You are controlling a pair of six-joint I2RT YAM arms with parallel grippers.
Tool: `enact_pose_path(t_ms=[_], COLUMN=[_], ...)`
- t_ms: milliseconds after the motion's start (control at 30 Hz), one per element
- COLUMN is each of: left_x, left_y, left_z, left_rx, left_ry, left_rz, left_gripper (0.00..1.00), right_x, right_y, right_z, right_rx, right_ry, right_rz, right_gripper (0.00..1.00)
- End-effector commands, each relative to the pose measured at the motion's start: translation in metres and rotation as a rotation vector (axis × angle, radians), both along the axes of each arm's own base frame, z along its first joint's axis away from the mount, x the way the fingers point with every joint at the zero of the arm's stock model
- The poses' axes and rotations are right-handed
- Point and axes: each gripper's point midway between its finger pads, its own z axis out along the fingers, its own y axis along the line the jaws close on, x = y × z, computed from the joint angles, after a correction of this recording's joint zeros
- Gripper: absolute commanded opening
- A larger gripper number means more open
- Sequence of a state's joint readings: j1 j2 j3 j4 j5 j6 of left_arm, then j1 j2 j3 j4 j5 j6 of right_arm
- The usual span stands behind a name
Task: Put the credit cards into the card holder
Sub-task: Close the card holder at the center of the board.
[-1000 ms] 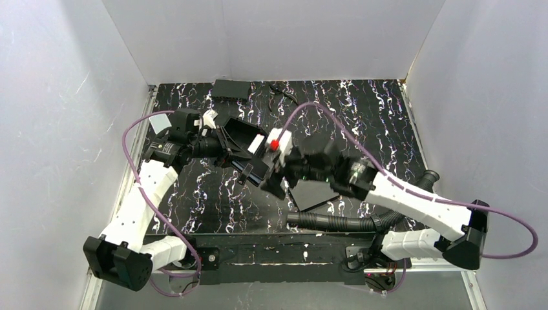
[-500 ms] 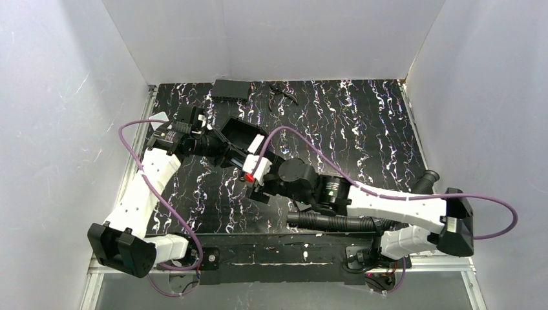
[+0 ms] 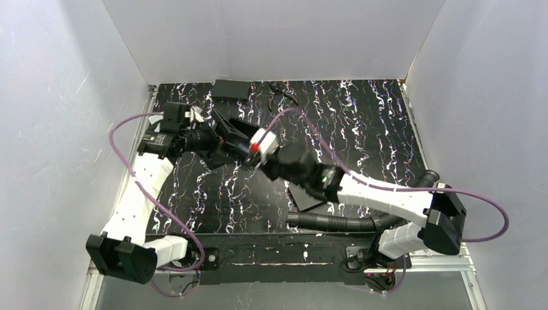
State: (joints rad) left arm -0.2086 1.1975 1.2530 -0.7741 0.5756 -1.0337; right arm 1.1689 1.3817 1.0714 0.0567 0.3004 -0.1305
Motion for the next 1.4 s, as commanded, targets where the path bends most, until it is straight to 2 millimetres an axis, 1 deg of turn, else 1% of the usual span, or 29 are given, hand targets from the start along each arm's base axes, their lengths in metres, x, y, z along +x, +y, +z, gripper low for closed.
enact_pose_path(t_ms=[0, 33, 67, 100, 133, 167, 233, 267, 333, 467, 567, 667, 767, 833, 933, 967, 1000, 1033, 1067, 1100, 1133, 1167, 1200, 1233, 1267, 1333, 1367], left_x=[0.004, 0.005, 0.004, 0.003, 0.001, -0.001, -0.003, -0.005, -0.008, -0.009, -0.01, -0.012, -0.009, -0.008, -0.006, -0.006, -0.004, -0.003, -0.001, -0.002, -0.004, -0.007, -0.011, -0.016, -0.021, -0.028, -0.029], left_y=[0.023, 0.027, 0.026, 0.021, 0.014, 0.009, -0.002, -0.007, -0.016, -0.028, -0.036, -0.045, -0.047, -0.046, -0.044, -0.043, -0.042, -0.04, -0.039, -0.037, -0.036, -0.034, -0.032, -0.031, -0.032, -0.036, -0.035], left_z=[0.048, 0.051, 0.054, 0.058, 0.06, 0.061, 0.066, 0.064, 0.061, 0.057, 0.062, 0.069, 0.067, 0.066, 0.064, 0.061, 0.056, 0.045, 0.03, 0.014, -0.003, -0.022, -0.044, -0.064, -0.078, -0.097, -0.107], left_rx=[0.067, 0.054, 0.019, -0.032, -0.095, -0.159, -0.281, -0.313, -0.324, -0.322, -0.339, -0.381, -0.394, -0.394, -0.371, -0.357, -0.337, -0.306, -0.266, -0.225, -0.184, -0.135, -0.09, -0.072, -0.076, -0.084, -0.045], left_ry=[-0.488, -0.534, -0.571, -0.612, -0.634, -0.64, -0.629, -0.614, -0.598, -0.58, -0.606, -0.627, -0.633, -0.648, -0.681, -0.693, -0.701, -0.688, -0.658, -0.626, -0.595, -0.563, -0.528, -0.495, -0.472, -0.448, -0.45], left_rz=[-0.089, -0.08, -0.082, -0.1, -0.125, -0.142, -0.161, -0.174, -0.212, -0.219, -0.232, -0.249, -0.23, -0.212, -0.193, -0.192, -0.19, -0.187, -0.186, -0.195, -0.218, -0.242, -0.264, -0.285, -0.301, -0.333, -0.339], left_gripper=[0.98, 0.98, 0.98, 0.98, 0.98, 0.97, 0.89, 0.86, 0.85, 0.88, 0.86, 0.74, 0.65, 0.54, 0.33, 0.23, 0.11, 0.03, 0.0, 0.0, 0.0, 0.0, 0.0, 0.0, 0.0, 0.0, 0.0], right_x=[0.006, 0.006, 0.007, 0.004, 0.001, 0.002, 0.003, 0.003, 0.001, 0.005, 0.003, 0.003, 0.001, -0.002, -0.004, -0.005, -0.005, -0.005, -0.004, -0.001, 0.005, 0.009, 0.012, 0.013, 0.012, 0.01, 0.009], right_y=[-0.013, -0.014, -0.015, -0.017, -0.019, -0.023, -0.03, -0.032, -0.034, -0.035, -0.029, -0.026, -0.022, -0.018, -0.017, -0.015, -0.013, -0.012, -0.013, -0.017, -0.025, -0.036, -0.048, -0.057, -0.063, -0.07, -0.072], right_z=[0.042, 0.049, 0.059, 0.066, 0.081, 0.097, 0.117, 0.124, 0.133, 0.13, 0.125, 0.12, 0.119, 0.116, 0.107, 0.101, 0.092, 0.077, 0.059, 0.037, 0.009, -0.015, -0.033, -0.043, -0.049, -0.059, -0.066], right_rx=[0.467, 0.519, 0.589, 0.662, 0.757, 0.851, 0.996, 1.048, 1.141, 1.219, 1.226, 1.242, 1.244, 1.227, 1.196, 1.168, 1.128, 1.075, 1.011, 0.923, 0.802, 0.67, 0.55, 0.475, 0.439, 0.41, 0.386], right_ry=[0.551, 0.634, 0.707, 0.802, 0.857, 0.889, 0.964, 0.999, 1.052, 1.101, 1.124, 1.138, 1.139, 1.139, 1.141, 1.144, 1.149, 1.145, 1.131, 1.101, 1.055, 0.991, 0.92, 0.868, 0.833, 0.794, 0.793], right_rz=[0.155, 0.185, 0.206, 0.226, 0.269, 0.304, 0.342, 0.361, 0.392, 0.369, 0.368, 0.357, 0.355, 0.347, 0.312, 0.293, 0.258, 0.211, 0.154, 0.071, -0.035, -0.124, -0.179, -0.198, -0.197, -0.184, -0.179], right_gripper=[0.01, 0.01, 0.01, 0.01, 0.01, 0.01, 0.01, 0.01, 0.01, 0.01, 0.01, 0.01, 0.01, 0.01, 0.01, 0.01, 0.01, 0.03, 0.13, 0.3, 0.47, 0.57, 0.63, 0.68, 0.71, 0.75, 0.75])
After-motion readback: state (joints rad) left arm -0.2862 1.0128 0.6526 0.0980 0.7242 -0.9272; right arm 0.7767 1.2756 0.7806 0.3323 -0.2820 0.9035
